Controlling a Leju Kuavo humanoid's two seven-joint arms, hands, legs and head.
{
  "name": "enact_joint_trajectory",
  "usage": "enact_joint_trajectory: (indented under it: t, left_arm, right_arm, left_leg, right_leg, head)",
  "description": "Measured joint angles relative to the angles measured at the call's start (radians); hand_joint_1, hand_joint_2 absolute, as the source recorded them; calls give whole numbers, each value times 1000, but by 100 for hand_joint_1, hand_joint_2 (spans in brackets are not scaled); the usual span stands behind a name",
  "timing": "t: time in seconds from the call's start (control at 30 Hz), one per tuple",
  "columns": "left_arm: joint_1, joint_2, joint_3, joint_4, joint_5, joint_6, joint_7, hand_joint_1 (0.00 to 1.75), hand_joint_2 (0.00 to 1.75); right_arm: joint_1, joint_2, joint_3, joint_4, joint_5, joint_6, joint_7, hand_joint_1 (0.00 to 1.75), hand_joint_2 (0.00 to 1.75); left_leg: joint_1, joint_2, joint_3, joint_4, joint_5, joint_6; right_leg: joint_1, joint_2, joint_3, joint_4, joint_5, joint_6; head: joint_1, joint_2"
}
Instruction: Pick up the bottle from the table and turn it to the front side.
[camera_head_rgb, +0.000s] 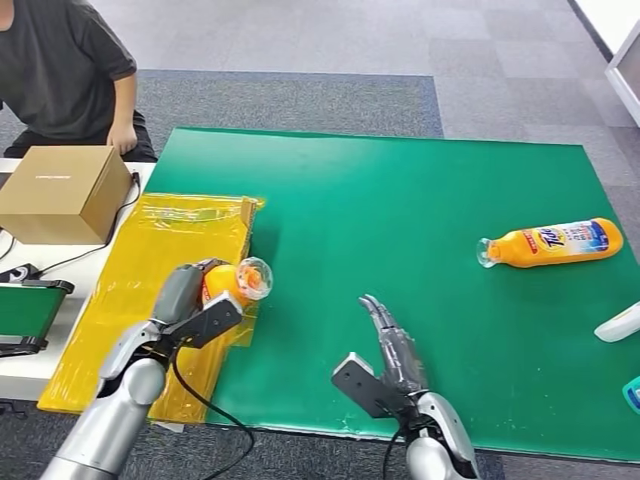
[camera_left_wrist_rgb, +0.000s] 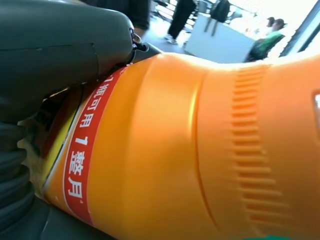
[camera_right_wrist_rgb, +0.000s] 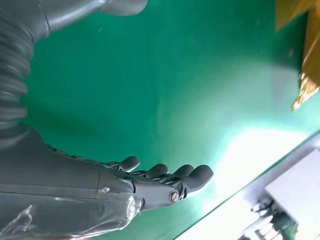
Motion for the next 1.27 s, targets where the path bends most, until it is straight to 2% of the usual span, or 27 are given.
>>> enact_joint_trajectory:
  t: [0.1, 0.13, 0.23, 0.27, 0.4, 0.53, 0.7, 0.8, 0.93, 1.1, 1.27]
  left_arm:
    - [-28, 51, 4, 19, -87, -18, 74, 175, 175]
    - [-43, 61, 3, 38, -126, -18, 97, 166, 175]
    - [-108, 77, -7, 137, -247, -10, 138, 37, 175]
    - [-132, 78, -13, 179, -279, -3, 140, 2, 175]
    - [-222, 71, -49, 333, -330, 14, 96, 0, 175]
    - [-265, 62, -87, 422, -326, 67, 6, 0, 0]
    - [-259, 65, -110, 426, -268, 108, -96, 0, 0]
    - [-222, 82, -109, 368, -172, 105, -175, 0, 0]
    - [-125, 110, -70, 216, 16, 95, -286, 0, 175]
    - [24, 119, 58, 12, 218, 77, -380, 0, 175]
    - [152, 84, 240, -117, 386, 93, -447, 0, 175]
  right_arm:
    - [26, -1, -37, -37, 2, 11, -7, 0, 175]
    - [29, -1, -43, -43, 3, 16, -9, 0, 175]
    - [30, 0, -51, -46, 4, 31, -17, 0, 175]
    - [28, 0, -52, -44, 2, 34, -21, 0, 175]
    - [15, 5, -51, -29, -15, 40, -37, 0, 175]
    - [-1, 9, -44, -9, -36, 42, -51, 0, 175]
    - [-5, 9, -41, 0, -59, 42, -61, 0, 175]
    - [-4, 8, -42, 0, -72, 42, -67, 0, 175]
    - [11, 7, -43, -3, -88, 32, -74, 0, 175]
    - [49, 2, -54, -18, -104, -1, -79, 0, 175]
    - [104, -4, -75, -52, -121, -44, -76, 0, 175]
  left_leg:
    - [1, 0, 0, 0, 1, -1]
    - [1, 0, 0, 0, 1, -1]
    - [1, 0, -1, 0, 3, 0]
    - [1, 0, -1, 0, 3, -1]
    - [1, 0, -2, 0, 4, 0]
    - [0, 0, -2, 0, 5, 0]
    - [0, 0, -3, 0, 4, 0]
    - [0, 0, -3, 0, 4, 0]
    - [1, 0, -3, 0, 3, -2]
    - [1, 2, -4, 0, 1, -1]
    - [1, 2, -4, 0, 0, -1]
  right_leg:
    - [1, 0, -1, 0, 0, 0]
    - [1, 0, -1, 0, 1, -1]
    - [1, 0, -1, 0, 2, 0]
    - [1, 0, -1, 0, 2, 0]
    - [0, 0, -1, 0, 4, 1]
    - [0, 0, -2, 0, 4, 1]
    - [0, 0, -2, 0, 4, 1]
    - [0, 0, -2, 0, 4, 1]
    - [1, 1, -3, 0, 3, -1]
    - [1, 2, -3, 0, 1, -1]
    - [1, 2, -4, 0, 0, -2]
  head:
    - [0, 0]
    - [0, 0]
    - [0, 0]
    - [0, 0]
    - [0, 0]
    - [0, 0]
    - [0, 0]
    - [0, 0]
    - [0, 0]
    - [0, 0]
    - [0, 0]
